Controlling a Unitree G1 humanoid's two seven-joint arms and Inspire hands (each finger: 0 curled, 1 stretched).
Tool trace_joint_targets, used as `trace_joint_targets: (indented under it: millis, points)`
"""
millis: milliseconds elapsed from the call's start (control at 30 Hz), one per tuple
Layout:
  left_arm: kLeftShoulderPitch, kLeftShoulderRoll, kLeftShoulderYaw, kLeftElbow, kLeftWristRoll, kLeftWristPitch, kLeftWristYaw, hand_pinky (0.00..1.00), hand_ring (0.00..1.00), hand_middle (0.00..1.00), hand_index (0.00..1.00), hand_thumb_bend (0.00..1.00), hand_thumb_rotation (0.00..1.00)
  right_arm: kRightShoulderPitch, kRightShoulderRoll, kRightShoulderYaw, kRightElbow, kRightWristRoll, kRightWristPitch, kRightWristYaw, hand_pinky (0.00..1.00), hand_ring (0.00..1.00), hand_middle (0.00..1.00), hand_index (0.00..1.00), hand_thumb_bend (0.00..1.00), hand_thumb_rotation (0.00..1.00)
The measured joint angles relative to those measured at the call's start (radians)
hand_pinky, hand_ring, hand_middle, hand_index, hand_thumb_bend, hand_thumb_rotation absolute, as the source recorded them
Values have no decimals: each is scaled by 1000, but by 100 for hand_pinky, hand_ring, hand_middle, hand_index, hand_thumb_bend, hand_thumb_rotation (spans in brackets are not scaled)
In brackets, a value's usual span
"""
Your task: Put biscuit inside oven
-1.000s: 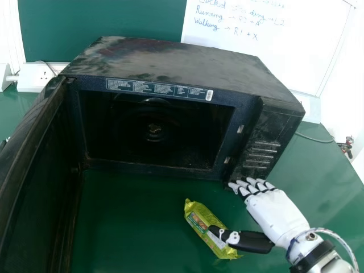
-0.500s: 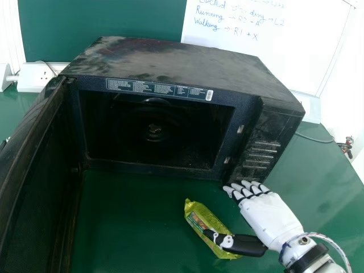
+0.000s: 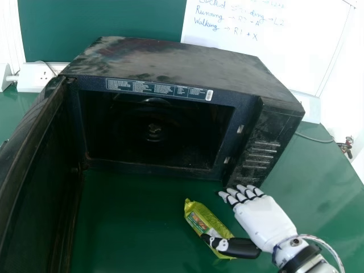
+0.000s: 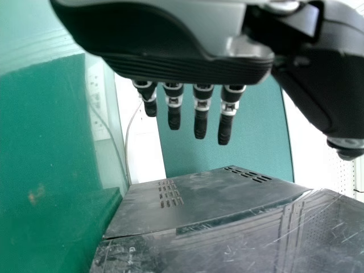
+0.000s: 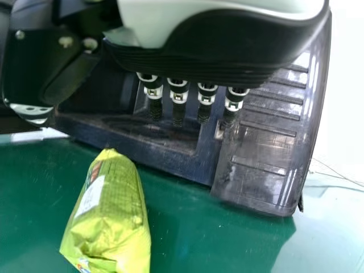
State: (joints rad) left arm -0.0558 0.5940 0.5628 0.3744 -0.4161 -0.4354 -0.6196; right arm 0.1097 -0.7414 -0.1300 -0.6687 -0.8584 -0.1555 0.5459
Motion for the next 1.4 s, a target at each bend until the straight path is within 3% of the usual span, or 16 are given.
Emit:
trace_joint_targets:
  millis: [67, 267, 700, 1267, 1400]
  points:
    - [0, 0, 0, 0, -1, 0, -2, 100, 90, 93, 85, 100, 83, -7, -6, 9, 8, -4, -5, 8, 100, 100, 100, 100, 88, 91]
    - [1, 0, 0, -1, 0, 0, -3, 100, 90, 93, 85, 100, 88, -6, -6, 21, 21, -10, -8, 27, 100, 100, 100, 100, 88, 92]
    - [0, 0, 1, 3, -3, -6, -16, 100, 90, 93, 85, 100, 83, -2, 5, 62, 79, -69, -9, -15, 100, 100, 100, 100, 88, 91]
    - [1, 0, 1, 3, -18, -7, -18, 100, 90, 92, 84, 100, 79, -29, 44, 120, 146, -144, 53, -21, 100, 100, 100, 100, 88, 91]
    - [0, 0, 1, 3, -19, -7, -18, 100, 88, 91, 84, 100, 83, -70, 42, 136, 162, -147, 69, 8, 100, 100, 100, 100, 87, 91]
